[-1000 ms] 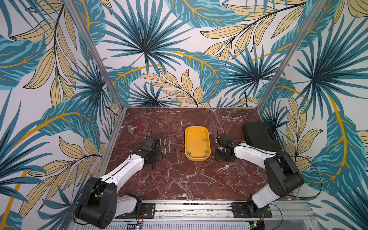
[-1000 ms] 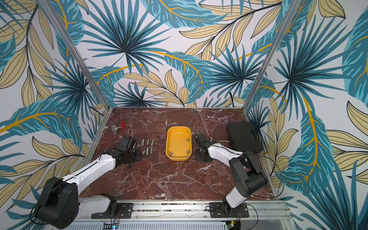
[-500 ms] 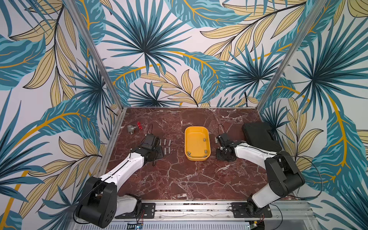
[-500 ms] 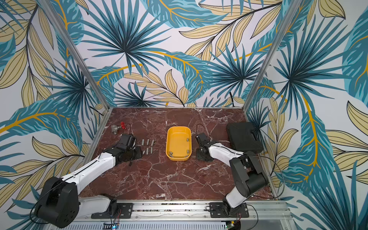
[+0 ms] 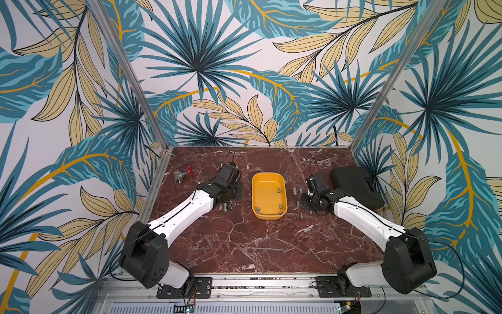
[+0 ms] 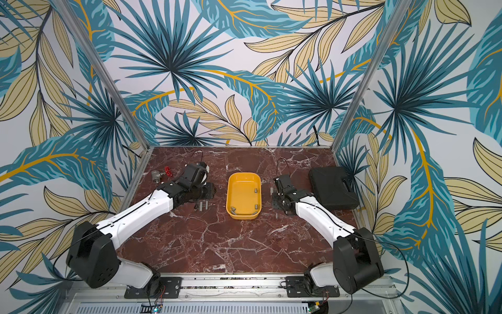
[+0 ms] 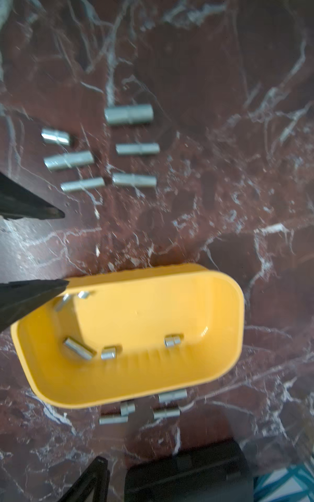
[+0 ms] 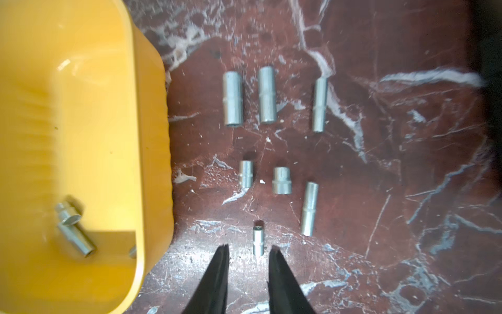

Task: Take out the socket from the storage box
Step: Place the socket head at the center of the board, then pick up the socket head from the storage box.

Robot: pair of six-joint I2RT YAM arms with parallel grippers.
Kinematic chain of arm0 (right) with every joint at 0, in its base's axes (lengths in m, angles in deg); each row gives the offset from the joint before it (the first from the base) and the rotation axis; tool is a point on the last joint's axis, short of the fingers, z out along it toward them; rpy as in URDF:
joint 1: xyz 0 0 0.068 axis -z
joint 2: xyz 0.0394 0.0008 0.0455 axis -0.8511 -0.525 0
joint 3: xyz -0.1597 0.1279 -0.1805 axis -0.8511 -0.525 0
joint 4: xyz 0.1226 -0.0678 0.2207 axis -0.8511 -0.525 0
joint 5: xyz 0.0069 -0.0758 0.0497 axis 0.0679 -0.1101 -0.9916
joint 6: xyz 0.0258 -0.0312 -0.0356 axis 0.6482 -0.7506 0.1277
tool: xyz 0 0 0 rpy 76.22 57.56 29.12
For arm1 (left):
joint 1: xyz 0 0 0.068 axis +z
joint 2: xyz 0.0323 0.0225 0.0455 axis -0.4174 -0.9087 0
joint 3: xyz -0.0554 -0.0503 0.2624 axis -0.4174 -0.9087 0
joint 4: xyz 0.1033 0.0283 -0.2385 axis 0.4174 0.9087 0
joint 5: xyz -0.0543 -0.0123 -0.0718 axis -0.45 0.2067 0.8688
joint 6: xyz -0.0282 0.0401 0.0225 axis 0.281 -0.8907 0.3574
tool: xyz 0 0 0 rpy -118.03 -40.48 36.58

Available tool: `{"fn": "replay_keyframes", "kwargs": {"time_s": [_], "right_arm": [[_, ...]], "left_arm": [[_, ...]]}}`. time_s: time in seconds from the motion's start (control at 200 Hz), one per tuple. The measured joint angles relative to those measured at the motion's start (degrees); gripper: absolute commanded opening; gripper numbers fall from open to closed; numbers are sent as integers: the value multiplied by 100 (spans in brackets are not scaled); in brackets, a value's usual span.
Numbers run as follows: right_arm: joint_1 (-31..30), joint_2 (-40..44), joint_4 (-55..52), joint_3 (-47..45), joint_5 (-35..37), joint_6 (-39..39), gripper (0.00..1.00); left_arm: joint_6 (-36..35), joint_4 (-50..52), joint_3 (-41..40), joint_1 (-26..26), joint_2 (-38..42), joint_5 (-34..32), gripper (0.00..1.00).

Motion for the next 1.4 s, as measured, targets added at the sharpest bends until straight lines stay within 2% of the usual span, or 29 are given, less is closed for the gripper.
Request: {"fn": "replay_keyframes", "kwargs": {"time_s": [0.285,0.516,1.032,1.397], "right_arm": [[173,238,-122,-4,-105,4,28],[251,337,-133,-149,-170,7,28],[319,343,-74,-507,-278,114,28],[409,343,33,-549,-343,111,28]], "left_arm": [[-494,227,1989,-621,-2146,127,40],[-634,533,2951,-787,-3338,374,40],[-723,732,4129,-861,-4310,531,41],[-850,811,4339,-861,-4656,540,41]]}}
